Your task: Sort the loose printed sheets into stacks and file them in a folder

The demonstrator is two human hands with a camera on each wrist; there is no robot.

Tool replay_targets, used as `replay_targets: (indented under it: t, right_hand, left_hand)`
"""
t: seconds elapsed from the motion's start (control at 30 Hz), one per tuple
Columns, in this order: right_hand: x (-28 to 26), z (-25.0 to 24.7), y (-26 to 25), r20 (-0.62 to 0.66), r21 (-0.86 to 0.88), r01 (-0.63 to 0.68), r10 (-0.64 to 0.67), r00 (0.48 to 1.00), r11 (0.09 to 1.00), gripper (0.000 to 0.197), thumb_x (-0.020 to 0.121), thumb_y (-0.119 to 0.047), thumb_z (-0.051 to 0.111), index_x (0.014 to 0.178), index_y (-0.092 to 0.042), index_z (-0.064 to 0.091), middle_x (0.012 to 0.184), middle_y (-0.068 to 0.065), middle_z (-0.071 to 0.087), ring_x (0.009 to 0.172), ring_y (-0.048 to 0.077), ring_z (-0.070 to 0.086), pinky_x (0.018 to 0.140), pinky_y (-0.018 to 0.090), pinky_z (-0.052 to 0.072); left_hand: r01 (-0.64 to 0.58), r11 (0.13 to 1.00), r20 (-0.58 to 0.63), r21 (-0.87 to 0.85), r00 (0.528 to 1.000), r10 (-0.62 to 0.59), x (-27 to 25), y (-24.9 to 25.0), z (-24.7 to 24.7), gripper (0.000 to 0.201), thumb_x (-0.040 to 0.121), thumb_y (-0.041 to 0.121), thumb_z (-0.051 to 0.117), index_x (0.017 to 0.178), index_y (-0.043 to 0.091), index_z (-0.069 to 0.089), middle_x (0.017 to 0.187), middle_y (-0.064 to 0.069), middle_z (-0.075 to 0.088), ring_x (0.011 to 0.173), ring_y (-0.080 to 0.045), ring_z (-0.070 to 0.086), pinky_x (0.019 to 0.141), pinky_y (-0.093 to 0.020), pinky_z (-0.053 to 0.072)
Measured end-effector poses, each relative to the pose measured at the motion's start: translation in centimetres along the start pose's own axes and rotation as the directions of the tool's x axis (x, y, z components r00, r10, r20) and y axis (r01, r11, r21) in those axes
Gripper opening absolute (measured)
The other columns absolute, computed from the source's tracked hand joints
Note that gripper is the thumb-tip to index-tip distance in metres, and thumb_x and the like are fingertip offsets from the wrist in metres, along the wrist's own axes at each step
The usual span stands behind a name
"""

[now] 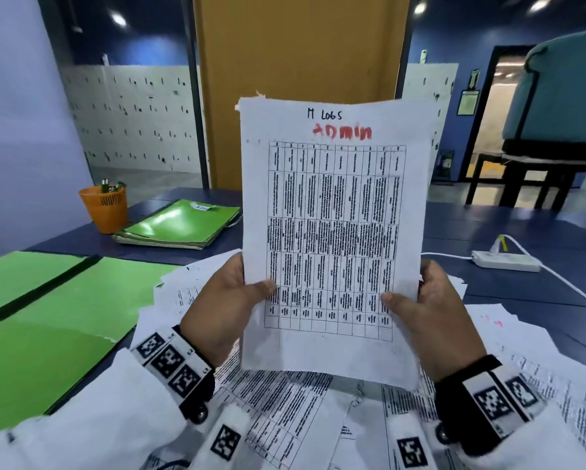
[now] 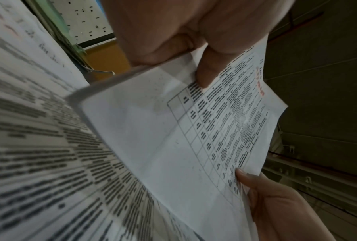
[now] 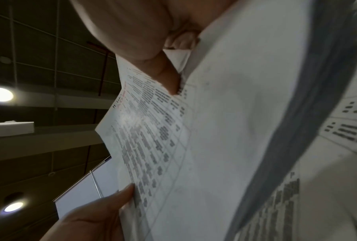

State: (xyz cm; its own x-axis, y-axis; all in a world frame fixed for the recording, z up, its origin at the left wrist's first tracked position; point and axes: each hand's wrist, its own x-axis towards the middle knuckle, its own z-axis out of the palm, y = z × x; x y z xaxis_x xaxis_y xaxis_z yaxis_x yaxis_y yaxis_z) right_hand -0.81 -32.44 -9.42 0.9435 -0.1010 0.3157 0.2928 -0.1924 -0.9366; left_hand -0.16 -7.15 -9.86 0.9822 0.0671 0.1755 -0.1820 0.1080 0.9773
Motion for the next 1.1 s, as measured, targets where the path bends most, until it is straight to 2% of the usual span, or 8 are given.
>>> replay_targets:
  t: [0.23,0.4,0.53,0.63,0.7,0.8,0.9,1.1]
  right_hand:
    - [0.4,0.9,-1.1,-0.060,0.094,-0.040,0.045,0.997,0.995,0.041,0.085,0.012,0.061,0.101,-0.026,0.057,0.093,0.004,0.077,0.085,0.023,0.073,0.084,0.047,0.057]
    - [1.6,-1.1,-2.6,0.121,-0.080,-0.163,0.172,0.978,0.983,0.025,0.091,0.002,0.062,0.103,-0.017,0.051,0.088,0.009,0.074,0.064,0.020,0.065,0.058,0.032,0.051]
    - [3.7,-5.9,-2.9,-0.017,-0.323,-0.257,0.266,0.964,0.911,0.018,0.089,-0.006,0.068,0.096,-0.013,0.052,0.099,0.018,0.070,0.073,0.025,0.068,0.061,0.034,0.052]
    - [4.3,-8.2,-2.3,-0.073,-0.641,-0.330,0.373,0.925,0.693,0.017,0.086,-0.017,0.073,0.089,-0.009,0.058,0.094,0.019,0.072,0.069,0.023,0.066,0.060,0.033,0.051]
    - [3.8,-8.7,-2.2,-0.092,-0.861,-0.309,0.473,0.876,0.404,0.029,0.086,-0.032,0.073,0.089,-0.004,0.064,0.084,0.017,0.073,0.063,0.020,0.062,0.057,0.025,0.051]
    - [2.4,-8.9,-2.0,-0.117,-0.988,-0.155,0.560,0.820,0.021,0.050,0.087,-0.059,0.063,0.076,-0.010,0.063,0.077,0.000,0.064,0.060,0.008,0.054,0.051,0.014,0.042]
    - [0.9,-9.8,-0.8,-0.160,-0.987,-0.147,0.570,0.806,-0.069,0.063,0.071,-0.078,0.062,0.080,-0.016,0.066,0.095,-0.003,0.066,0.089,0.012,0.063,0.078,0.027,0.049]
    - [-1.5,-8.9,0.0,-0.241,-0.964,-0.257,0.630,0.738,-0.069,0.056,0.072,-0.066,0.073,0.057,-0.016,0.054,0.053,-0.004,0.054,0.049,0.010,0.051,0.052,0.022,0.041]
  left_hand:
    - [0.017,1.000,0.083,0.007,0.996,-0.018,0.3,-0.8,-0.5,0.038,0.100,-0.011,0.048,0.132,0.009,0.057,0.122,-0.008,0.075,0.115,-0.027,0.071,0.102,-0.048,0.052]
    - [-0.003,0.999,0.076,-0.041,0.997,0.006,1.0,-0.6,-2.3,0.039,0.099,-0.016,0.040,0.126,0.004,0.059,0.115,-0.017,0.076,0.105,-0.031,0.075,0.082,-0.036,0.064]
    - [0.001,0.996,-0.042,-0.092,0.999,-0.005,2.2,-0.5,-6.8,0.040,0.099,-0.014,0.042,0.132,0.003,0.059,0.118,-0.018,0.075,0.099,-0.029,0.076,0.079,-0.038,0.064]
    - [-0.006,0.983,-0.151,-0.182,0.988,-0.022,3.3,-0.8,-9.8,0.045,0.099,-0.013,0.043,0.137,0.006,0.059,0.110,-0.002,0.079,0.103,-0.020,0.075,0.091,-0.036,0.061]
    - [0.014,0.972,-0.186,-0.234,0.981,-0.059,3.6,-1.0,-10.6,0.042,0.100,-0.009,0.045,0.135,0.006,0.062,0.082,0.015,0.079,0.077,-0.001,0.076,0.067,-0.020,0.062]
    - [0.028,0.955,-0.211,-0.294,0.973,-0.094,3.8,-2.1,-11.3,0.049,0.100,-0.012,0.041,0.113,0.017,0.078,0.096,0.002,0.081,0.078,-0.008,0.077,0.065,-0.025,0.063]
    - [0.036,0.956,-0.209,-0.291,0.973,-0.100,4.0,-2.9,-11.5,0.047,0.100,-0.013,0.041,0.137,0.010,0.060,0.132,-0.014,0.069,0.107,-0.022,0.073,0.090,-0.037,0.061]
    - [0.131,0.944,-0.201,-0.301,0.960,-0.197,4.3,-2.9,-10.3,0.043,0.103,-0.003,0.047,0.145,-0.005,0.045,0.147,-0.032,0.050,0.115,-0.034,0.060,0.098,-0.040,0.042]
